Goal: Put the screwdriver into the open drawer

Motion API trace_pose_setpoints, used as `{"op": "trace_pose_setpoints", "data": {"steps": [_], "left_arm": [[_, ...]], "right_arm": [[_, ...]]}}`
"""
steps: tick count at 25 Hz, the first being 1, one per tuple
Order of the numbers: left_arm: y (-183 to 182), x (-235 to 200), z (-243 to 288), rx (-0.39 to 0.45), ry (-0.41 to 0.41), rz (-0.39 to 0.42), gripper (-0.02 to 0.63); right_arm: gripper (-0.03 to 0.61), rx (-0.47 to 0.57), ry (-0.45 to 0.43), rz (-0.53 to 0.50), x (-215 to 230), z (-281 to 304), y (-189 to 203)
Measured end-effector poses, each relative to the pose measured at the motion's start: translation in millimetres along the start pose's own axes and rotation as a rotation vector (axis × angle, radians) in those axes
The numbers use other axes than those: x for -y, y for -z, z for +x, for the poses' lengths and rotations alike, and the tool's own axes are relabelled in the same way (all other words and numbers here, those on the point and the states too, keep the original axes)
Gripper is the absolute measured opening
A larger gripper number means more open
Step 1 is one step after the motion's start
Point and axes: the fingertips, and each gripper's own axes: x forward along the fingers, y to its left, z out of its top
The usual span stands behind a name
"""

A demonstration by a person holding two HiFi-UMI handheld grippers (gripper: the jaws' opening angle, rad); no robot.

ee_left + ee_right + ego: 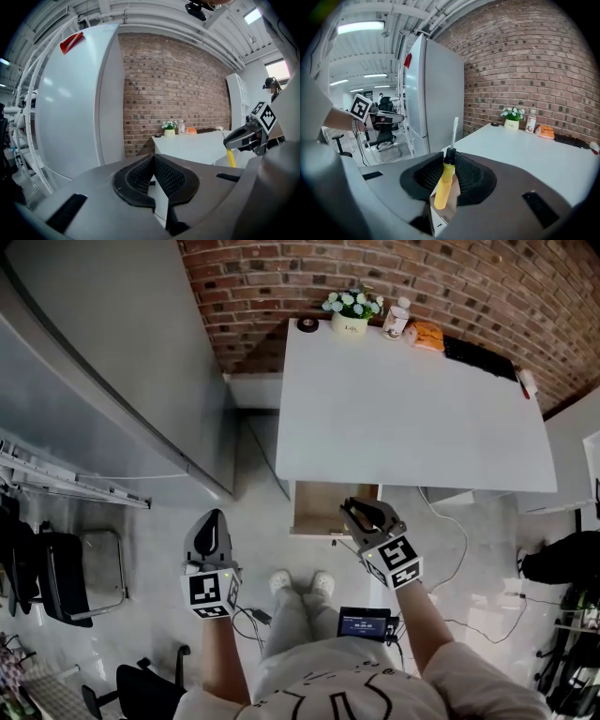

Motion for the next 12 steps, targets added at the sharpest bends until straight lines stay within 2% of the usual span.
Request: {"op": "trace_pose_setpoints", "data": {"steps": [6,12], "left_arm": [[30.1,-12.3,11.0,-0.033,0.023,0.003,0.012],[82.8,-29.0,13.9,-0.075,-0.003,-0.038,0.012]], "right_arm": [[0.078,-0.048,-0.030,0.024,-14.2,32.7,31.5],[0.077,-0.122,-0.051,0.025,-23.6,67.8,79.0]]}}
